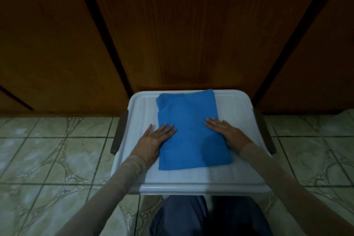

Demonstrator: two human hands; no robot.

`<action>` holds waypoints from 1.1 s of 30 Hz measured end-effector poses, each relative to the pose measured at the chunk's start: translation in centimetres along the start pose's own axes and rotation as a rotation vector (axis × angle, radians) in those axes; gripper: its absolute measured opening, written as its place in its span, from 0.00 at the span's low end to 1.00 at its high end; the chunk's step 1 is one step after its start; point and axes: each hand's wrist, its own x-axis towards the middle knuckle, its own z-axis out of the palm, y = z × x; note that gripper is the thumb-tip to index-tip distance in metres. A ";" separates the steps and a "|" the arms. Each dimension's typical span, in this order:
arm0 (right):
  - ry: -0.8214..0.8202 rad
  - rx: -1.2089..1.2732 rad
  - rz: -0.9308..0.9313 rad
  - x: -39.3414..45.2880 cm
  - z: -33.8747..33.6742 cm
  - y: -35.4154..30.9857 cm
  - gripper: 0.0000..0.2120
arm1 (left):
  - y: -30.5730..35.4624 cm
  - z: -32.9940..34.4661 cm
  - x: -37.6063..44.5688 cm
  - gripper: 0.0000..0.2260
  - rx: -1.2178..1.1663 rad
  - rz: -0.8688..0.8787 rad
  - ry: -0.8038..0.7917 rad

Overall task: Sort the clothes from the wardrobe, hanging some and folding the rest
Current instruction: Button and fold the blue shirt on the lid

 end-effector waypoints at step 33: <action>0.280 0.044 0.814 1.0 -0.5 -6.6 0.21 | 5.8 -2.5 4.3 0.12 -0.055 -0.907 -0.023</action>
